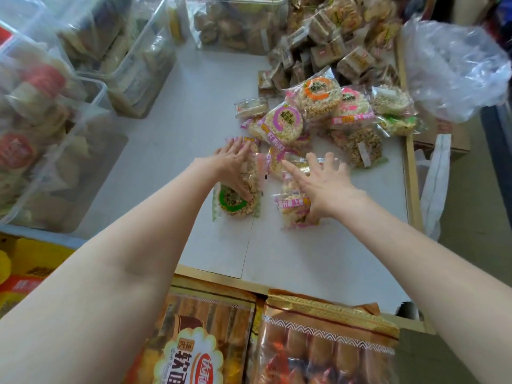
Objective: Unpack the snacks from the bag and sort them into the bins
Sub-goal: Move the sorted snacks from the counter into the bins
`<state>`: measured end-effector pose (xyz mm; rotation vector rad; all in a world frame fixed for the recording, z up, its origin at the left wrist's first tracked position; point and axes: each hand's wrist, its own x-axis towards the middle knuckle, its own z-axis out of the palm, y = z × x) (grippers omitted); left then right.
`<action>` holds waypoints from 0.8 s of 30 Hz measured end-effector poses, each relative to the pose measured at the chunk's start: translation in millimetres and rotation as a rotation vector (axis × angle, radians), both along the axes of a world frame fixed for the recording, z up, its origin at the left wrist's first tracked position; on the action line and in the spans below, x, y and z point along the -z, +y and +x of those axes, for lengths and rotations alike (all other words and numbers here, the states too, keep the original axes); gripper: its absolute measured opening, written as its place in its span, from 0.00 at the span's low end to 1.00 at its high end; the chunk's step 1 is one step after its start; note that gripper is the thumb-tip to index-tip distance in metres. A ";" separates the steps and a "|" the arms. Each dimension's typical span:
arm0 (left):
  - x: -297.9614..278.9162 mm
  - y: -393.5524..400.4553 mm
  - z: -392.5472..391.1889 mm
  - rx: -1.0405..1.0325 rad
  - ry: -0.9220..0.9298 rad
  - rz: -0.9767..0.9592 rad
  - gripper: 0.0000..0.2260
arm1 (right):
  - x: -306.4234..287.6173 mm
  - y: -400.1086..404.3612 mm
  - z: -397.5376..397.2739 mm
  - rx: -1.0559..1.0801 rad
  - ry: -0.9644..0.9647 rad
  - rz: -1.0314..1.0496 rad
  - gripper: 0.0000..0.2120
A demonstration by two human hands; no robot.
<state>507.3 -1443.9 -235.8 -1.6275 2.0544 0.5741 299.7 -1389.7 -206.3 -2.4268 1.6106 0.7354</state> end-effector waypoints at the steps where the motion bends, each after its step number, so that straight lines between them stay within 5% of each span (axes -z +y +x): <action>1: 0.7 -7.7 -1.6 0.008 -0.051 0.016 0.61 | 0.0 -1.7 1.1 0.007 -0.007 0.010 0.55; 10: -0.3 -29.8 -4.6 -0.035 -0.117 0.075 0.63 | 2.6 -9.3 15.4 -0.034 0.009 0.030 0.53; 17: -4.2 30.9 -13.7 0.120 -0.128 -0.070 0.59 | -4.8 2.5 2.3 -0.036 -0.058 0.038 0.51; 24: -8.2 45.2 -18.3 0.163 -0.086 0.037 0.57 | 4.6 19.8 -0.2 -0.158 -0.128 -0.008 0.42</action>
